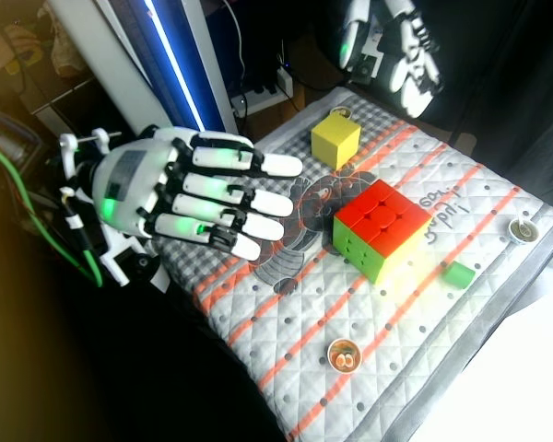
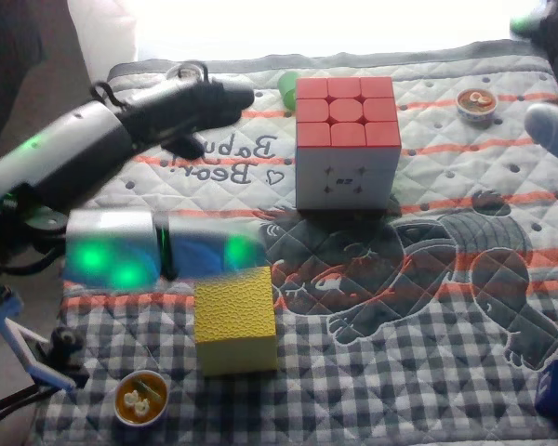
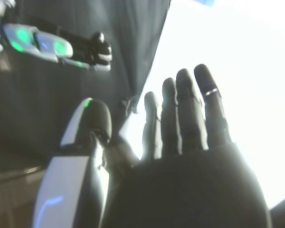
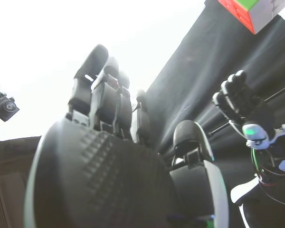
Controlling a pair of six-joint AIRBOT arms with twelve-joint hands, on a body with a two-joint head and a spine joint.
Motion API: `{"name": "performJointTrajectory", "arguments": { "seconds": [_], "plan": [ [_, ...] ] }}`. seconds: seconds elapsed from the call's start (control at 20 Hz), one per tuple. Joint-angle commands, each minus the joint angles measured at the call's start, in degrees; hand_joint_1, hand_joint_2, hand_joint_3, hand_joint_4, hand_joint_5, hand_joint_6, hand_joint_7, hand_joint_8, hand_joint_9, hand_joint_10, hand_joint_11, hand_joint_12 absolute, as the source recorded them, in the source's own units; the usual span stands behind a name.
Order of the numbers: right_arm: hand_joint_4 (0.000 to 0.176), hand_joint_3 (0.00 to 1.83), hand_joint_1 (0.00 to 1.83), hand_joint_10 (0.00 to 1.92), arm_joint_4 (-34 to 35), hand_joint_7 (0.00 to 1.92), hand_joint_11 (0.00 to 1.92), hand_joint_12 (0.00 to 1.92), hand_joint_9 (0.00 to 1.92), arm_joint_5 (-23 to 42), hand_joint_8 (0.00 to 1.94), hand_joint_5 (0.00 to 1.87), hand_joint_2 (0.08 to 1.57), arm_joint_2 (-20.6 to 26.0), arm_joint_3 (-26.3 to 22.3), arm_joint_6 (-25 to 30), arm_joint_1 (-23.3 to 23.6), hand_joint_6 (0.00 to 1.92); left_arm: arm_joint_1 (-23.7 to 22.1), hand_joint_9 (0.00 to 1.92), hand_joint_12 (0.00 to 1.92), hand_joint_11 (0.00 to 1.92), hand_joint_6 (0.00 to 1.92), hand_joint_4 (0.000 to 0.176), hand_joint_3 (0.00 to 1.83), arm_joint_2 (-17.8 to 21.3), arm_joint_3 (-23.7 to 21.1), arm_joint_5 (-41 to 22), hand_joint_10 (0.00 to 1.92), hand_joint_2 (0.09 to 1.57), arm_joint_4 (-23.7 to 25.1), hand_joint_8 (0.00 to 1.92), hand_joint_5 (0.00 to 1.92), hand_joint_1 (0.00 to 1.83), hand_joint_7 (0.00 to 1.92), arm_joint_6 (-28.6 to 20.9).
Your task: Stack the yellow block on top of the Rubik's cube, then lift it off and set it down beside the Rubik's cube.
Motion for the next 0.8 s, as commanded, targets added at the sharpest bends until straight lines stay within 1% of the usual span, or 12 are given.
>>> {"name": "performJointTrajectory", "arguments": {
  "seconds": [0.0, 0.05, 0.15, 0.2, 0.25, 0.3, 0.35, 0.4, 0.45, 0.5, 0.55, 0.75],
  "plan": [
    [0.000, 0.00, 0.48, 0.31, -0.4, 0.70, 0.05, 1.48, 0.55, 7.2, 0.04, 0.67, 1.37, 0.1, 0.4, 0.1, 0.3, 0.03, -1.2, 0.09, 1.25, 0.00, 0.04, 0.000, 0.08, 0.3, -0.3, 3.8, 0.50, 0.77, 1.8, 0.02, 0.25, 0.59, 0.29, -0.5],
    [0.000, 0.00, 0.46, 0.28, -0.4, 0.71, 0.05, 1.47, 0.57, 7.2, 0.02, 0.68, 1.36, 0.1, 0.4, 0.1, 0.3, 0.02, -1.4, 0.09, 1.25, 0.00, 0.02, 0.004, 0.05, 0.4, -0.4, 2.8, 0.48, 0.79, 1.8, 0.01, 0.25, 0.57, 0.28, -0.4],
    [0.000, 0.00, 0.49, 0.19, -0.4, 0.68, 0.00, 1.44, 0.58, 7.2, 0.00, 0.67, 1.36, 0.0, 0.4, 0.1, 0.4, 0.00, -1.7, 0.11, 1.16, 0.00, 0.00, 0.008, 0.01, 0.6, -0.8, 0.1, 0.39, 0.80, 1.8, 0.00, 0.28, 0.62, 0.27, 0.2],
    [0.000, 0.00, 0.54, 0.20, -0.4, 0.73, 0.01, 1.50, 0.61, 7.2, 0.02, 0.70, 1.35, -0.2, 0.5, 0.1, 0.4, 0.01, -1.9, 0.15, 1.18, 0.00, 0.00, 0.020, 0.00, 0.5, -0.7, -2.6, 0.31, 0.79, 1.8, 0.00, 0.28, 0.65, 0.29, 1.0],
    [0.000, 0.00, 0.56, 0.20, -0.4, 0.74, 0.01, 1.51, 0.61, 7.2, 0.02, 0.72, 1.35, -0.3, 0.5, 0.1, 0.4, 0.02, -2.2, 0.16, 1.18, 0.00, 0.01, 0.011, 0.00, 0.3, -0.6, -4.1, 0.29, 0.77, 1.8, 0.00, 0.29, 0.68, 0.29, 1.6],
    [0.000, 0.00, 0.56, 0.20, -0.4, 0.75, 0.03, 1.52, 0.62, 7.2, 0.02, 0.75, 1.35, -0.4, 0.6, 0.1, 0.4, 0.02, -2.4, 0.18, 1.24, 0.00, 0.00, 0.016, 0.00, 0.1, -0.4, -6.0, 0.29, 0.75, 1.8, 0.00, 0.29, 0.67, 0.30, 1.9],
    [0.000, 0.00, 0.55, 0.20, -0.4, 0.75, 0.04, 1.50, 0.63, 7.2, 0.01, 0.75, 1.34, -0.4, 0.6, 0.1, 0.5, 0.02, -2.5, 0.18, 1.25, 0.00, 0.00, 0.030, 0.00, -0.3, 0.0, -8.0, 0.29, 0.74, 1.8, 0.00, 0.28, 0.69, 0.30, 2.0],
    [0.000, 0.00, 0.53, 0.18, -0.4, 0.73, 0.06, 1.47, 0.62, 7.2, 0.00, 0.72, 1.34, -0.4, 0.7, 0.1, 0.6, 0.01, -2.5, 0.15, 1.21, 0.00, 0.00, 0.040, 0.00, -0.4, 0.2, -9.1, 0.27, 0.73, 1.8, 0.00, 0.24, 0.66, 0.29, 2.0],
    [0.000, 0.00, 0.50, 0.17, -0.4, 0.76, 0.08, 1.44, 0.66, 7.2, 0.01, 0.72, 1.34, -0.4, 0.7, 0.1, 0.6, 0.00, -2.5, 0.15, 1.20, 0.00, 0.01, 0.031, 0.00, -0.6, 0.5, -10.9, 0.27, 0.72, 1.8, 0.01, 0.25, 0.69, 0.30, 2.0],
    [0.000, 0.00, 0.50, 0.16, -0.4, 0.78, 0.05, 1.42, 0.65, 7.2, 0.01, 0.71, 1.34, -0.4, 0.7, 0.1, 0.6, 0.00, -2.5, 0.14, 1.17, 0.00, 0.00, 0.034, 0.00, -1.0, 0.9, -12.5, 0.26, 0.72, 1.8, 0.00, 0.23, 0.69, 0.29, 2.1],
    [0.000, 0.00, 0.50, 0.16, -0.4, 0.80, 0.03, 1.41, 0.66, 7.2, 0.02, 0.70, 1.34, -0.4, 0.7, 0.1, 0.6, 0.00, -2.6, 0.12, 1.09, 0.00, 0.00, 0.041, 0.00, -1.3, 1.3, -14.3, 0.23, 0.73, 1.8, 0.00, 0.21, 0.67, 0.26, 2.4],
    [0.000, 0.00, 0.45, 0.12, -0.5, 0.80, 0.12, 1.38, 0.70, 7.2, 0.01, 0.71, 1.33, -0.5, 0.9, 0.3, 0.9, 0.01, -3.2, 0.06, 0.59, 0.00, 0.00, 0.044, 0.00, -2.4, 2.4, -21.1, 0.11, 0.75, 1.8, 0.00, 0.18, 0.66, 0.20, 4.8]
  ]
}}
